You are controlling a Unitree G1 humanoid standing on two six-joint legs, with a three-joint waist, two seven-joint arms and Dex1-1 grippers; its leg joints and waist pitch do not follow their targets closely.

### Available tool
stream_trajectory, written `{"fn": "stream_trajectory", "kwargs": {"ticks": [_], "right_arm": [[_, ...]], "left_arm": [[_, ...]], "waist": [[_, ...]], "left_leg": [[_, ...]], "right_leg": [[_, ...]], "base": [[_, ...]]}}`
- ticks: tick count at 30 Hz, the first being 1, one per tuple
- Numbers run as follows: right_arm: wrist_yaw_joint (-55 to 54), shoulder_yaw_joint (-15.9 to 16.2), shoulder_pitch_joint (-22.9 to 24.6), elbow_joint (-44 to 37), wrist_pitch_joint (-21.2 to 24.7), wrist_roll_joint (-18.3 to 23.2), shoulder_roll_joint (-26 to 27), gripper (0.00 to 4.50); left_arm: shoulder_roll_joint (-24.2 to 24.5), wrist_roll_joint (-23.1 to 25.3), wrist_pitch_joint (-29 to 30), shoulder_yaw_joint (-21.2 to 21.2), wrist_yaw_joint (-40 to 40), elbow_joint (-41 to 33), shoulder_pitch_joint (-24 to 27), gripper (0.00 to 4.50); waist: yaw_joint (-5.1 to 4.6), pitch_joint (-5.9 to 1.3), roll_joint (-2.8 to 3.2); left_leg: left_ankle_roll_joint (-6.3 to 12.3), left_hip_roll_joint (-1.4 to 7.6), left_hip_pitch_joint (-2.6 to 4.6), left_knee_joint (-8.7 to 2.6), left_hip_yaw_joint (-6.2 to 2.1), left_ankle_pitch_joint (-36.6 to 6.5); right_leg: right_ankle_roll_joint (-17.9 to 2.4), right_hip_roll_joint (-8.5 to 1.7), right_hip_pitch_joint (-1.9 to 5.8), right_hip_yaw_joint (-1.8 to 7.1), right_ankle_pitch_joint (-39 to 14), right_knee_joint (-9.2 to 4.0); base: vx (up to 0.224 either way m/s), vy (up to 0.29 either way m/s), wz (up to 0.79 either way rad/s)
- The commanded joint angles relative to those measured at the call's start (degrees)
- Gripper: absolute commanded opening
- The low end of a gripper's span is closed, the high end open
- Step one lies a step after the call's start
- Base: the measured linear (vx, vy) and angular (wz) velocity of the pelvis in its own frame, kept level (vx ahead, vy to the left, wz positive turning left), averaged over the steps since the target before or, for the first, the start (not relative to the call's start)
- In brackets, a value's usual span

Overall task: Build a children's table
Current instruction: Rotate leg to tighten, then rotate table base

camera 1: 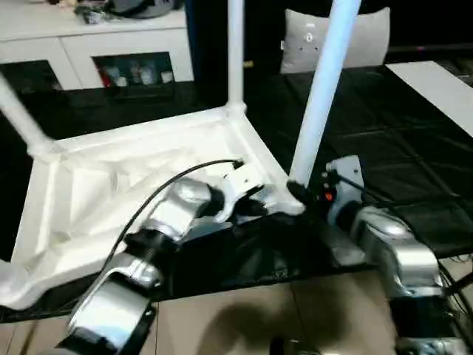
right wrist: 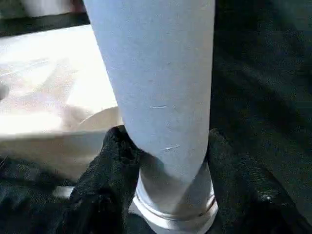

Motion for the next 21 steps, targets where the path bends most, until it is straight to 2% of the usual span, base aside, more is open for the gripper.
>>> {"fn": "stream_trajectory", "kwargs": {"ticks": [1, 2, 3, 4, 8, 9, 10, 11, 12, 13, 14, 15, 16, 17, 19, 20, 21], "right_arm": [[-6.18, 1.86, -1.29, 4.09, 0.85, -1.64, 3.20, 1.89], [-6.67, 1.63, -1.35, 4.23, 0.34, -1.81, 3.44, 1.89], [-6.89, 1.59, -1.29, 4.14, 0.08, -1.92, 3.58, 1.89], [-6.89, 1.53, -0.92, 3.58, -0.24, -1.95, 3.56, 2.45], [-5.56, 1.37, 1.65, -0.30, -2.75, -2.53, 1.31, 2.79], [-3.98, 0.99, 2.83, -2.01, -3.52, -2.01, 0.26, 2.94], [-2.91, 0.68, 3.64, -3.17, -4.03, -1.63, -0.40, 3.03], [-2.46, 0.80, 4.41, -4.33, -3.88, -1.84, -1.25, 3.06], [-2.10, 1.11, 5.12, -5.30, -3.77, -2.17, -2.04, 3.13], [-1.52, 1.49, 6.36, -6.90, -3.80, -2.50, -3.10, 3.25], [-0.75, 1.62, 7.56, -8.49, -3.76, -2.39, -3.93, 3.38], [0.08, 1.45, 8.76, -10.18, -3.60, -1.82, -4.57, 3.46], [1.05, 1.13, 10.21, -12.25, -4.08, -1.31, -5.37, 3.51], [2.36, 0.91, 11.43, -14.15, -4.37, -0.41, -5.99, 3.58], [4.27, 1.10, 13.53, -17.64, -5.35, 0.34, -7.55, 3.90], [5.30, 1.14, 14.26, -19.39, -4.48, 1.28, -8.00, 3.90], [6.07, 1.31, 14.69, -20.67, -3.39, 2.00, -8.52, 3.95]], "left_arm": [[-4.29, -0.99, -2.75, 0.15, 3.41, -0.54, -3.24, 0.00], [-4.40, -0.88, -3.14, 0.18, 3.55, -0.38, -3.30, 0.00], [-4.48, -0.75, -3.26, 0.19, 3.53, -0.44, -3.24, 0.00], [-4.38, -0.60, -3.42, 0.08, 3.36, -0.71, -3.02, 0.00], [-2.81, -0.04, -8.00, -1.03, 1.27, -0.31, -2.29, 0.00], [-2.13, 0.11, -9.93, -1.24, 0.71, 0.47, -2.22, 0.00], [-1.71, 0.23, -11.13, -1.32, 0.43, 0.99, -2.17, 0.00], [-1.42, 0.41, -12.27, -1.29, 0.73, 2.01, -2.40, 0.00], [-1.22, 0.56, -13.43, -1.24, 0.99, 2.82, -2.60, 0.00], [-0.95, 0.55, -14.90, -1.14, 0.62, 3.46, -2.67, 0.00], [-0.70, 0.46, -15.63, -0.94, 0.28, 3.95, -2.72, 0.00], [-0.55, 0.24, -16.27, -0.59, -0.03, 4.25, -2.72, 0.00], [-0.38, -0.24, -16.29, 0.08, -0.16, 4.50, -2.70, 0.00], [-0.32, -1.04, -15.66, 0.88, -0.50, 4.32, -2.55, 0.43], [-0.22, -3.30, -14.74, 2.56, -1.88, 3.19, -1.82, 0.57], [0.03, -4.04, -14.71, 2.81, -2.78, 2.39, -1.33, 0.57], [0.29, -4.48, -15.12, 2.81, -3.59, 1.93, -0.97, 0.65]], "waist": [[-0.21, -3.58, -0.34], [-0.27, -3.70, -0.33], [-0.25, -4.02, -0.39], [-0.20, -4.13, -0.49], [0.46, -4.62, -0.82], [1.42, -5.06, -0.99], [1.74, -5.19, -1.04], [2.28, -5.43, -1.11], [2.50, -5.44, -1.29], [3.04, -5.35, -1.35], [3.25, -5.22, -1.36], [3.80, -5.03, -1.75], [4.11, -4.91, -1.86], [4.57, -4.64, -1.83], [4.91, -4.53, -1.68], [4.99, -4.46, -1.75], [5.17, -4.24, -1.83]], "left_leg": [[3.88, -0.09, 0.01, -4.23, -0.07, -17.56], [4.13, -0.19, 0.01, -4.17, 0.01, -16.81], [4.97, 0.16, -0.52, -4.26, -0.04, -13.83], [5.38, 0.21, -0.55, -4.25, 0.02, -12.94], [8.27, 0.13, -0.82, -3.58, 0.29, -6.79], [10.09, 0.00, -0.81, -3.09, 0.44, -3.05], [10.95, -0.01, -0.78, -2.93, 0.51, -1.66], [12.62, -0.10, -1.08, -2.55, 0.42, 1.74], [13.28, 0.01, -1.05, -2.48, 0.44, 3.06], [14.34, 0.01, -0.99, -2.43, 0.57, 3.83], [14.50, 0.00, -1.06, -2.38, 0.64, 3.73], [14.05, -0.05, -1.18, -2.39, 0.92, 1.40], [13.37, 0.02, -1.08, -2.51, 1.03, 0.18], [11.98, -0.03, -0.95, -2.69, 1.27, -2.43], [10.03, 0.20, -0.83, -2.98, 1.20, -4.93], [9.50, 0.18, -0.84, -3.04, 1.22, -5.77], [8.28, 0.30, -0.63, -3.30, 1.21, -8.57]], "right_leg": [[-4.45, -2.10, 3.39, 1.34, -28.74, -4.00], [-4.91, -2.10, 3.39, 1.48, -27.81, -3.91], [-6.58, -2.16, 3.87, 1.93, -22.91, -3.06], [-7.09, -2.11, 3.92, 2.05, -21.57, -2.82], [-10.40, -2.23, 3.96, 2.86, -14.02, -1.34], [-11.20, -2.25, 4.14, 3.20, -10.49, -0.53], [-11.57, -2.25, 4.11, 3.31, -8.66, -0.21], [-12.21, -2.14, 4.21, 3.47, -4.88, 0.62], [-12.50, -2.13, 4.12, 3.56, -3.59, 0.86], [-13.06, -2.18, 3.96, 3.54, -3.58, 0.93], [-12.83, -2.11, 3.92, 3.56, -4.41, 0.81], [-11.47, -2.06, 3.77, 3.66, -8.71, 0.42], [-10.99, -2.04, 3.60, 3.65, -11.08, 0.23], [-9.46, -1.97, 3.50, 3.63, -15.69, -0.37], [-7.96, -1.92, 3.29, 3.63, -19.76, -0.81], [-7.48, -1.90, 3.22, 3.63, -20.66, -0.98], [-6.74, -1.79, 2.98, 3.65, -23.53, -1.37]], "base": [[0.000, 0.000, 0.00], [0.000, 0.000, 0.00], [0.000, 0.000, 0.00], [0.000, 0.000, 0.00], [0.039, -0.014, 0.03], [0.000, 0.000, 0.00], [0.000, 0.000, 0.00], [0.000, 0.000, 0.00], [0.000, 0.000, 0.00], [0.000, 0.000, 0.00], [0.000, 0.000, 0.00], [0.000, 0.000, 0.00], [0.000, 0.000, 0.00], [0.000, 0.000, 0.00], [0.000, 0.000, 0.00], [0.000, 0.000, 0.00], [0.000, 0.000, 0.00]]}}
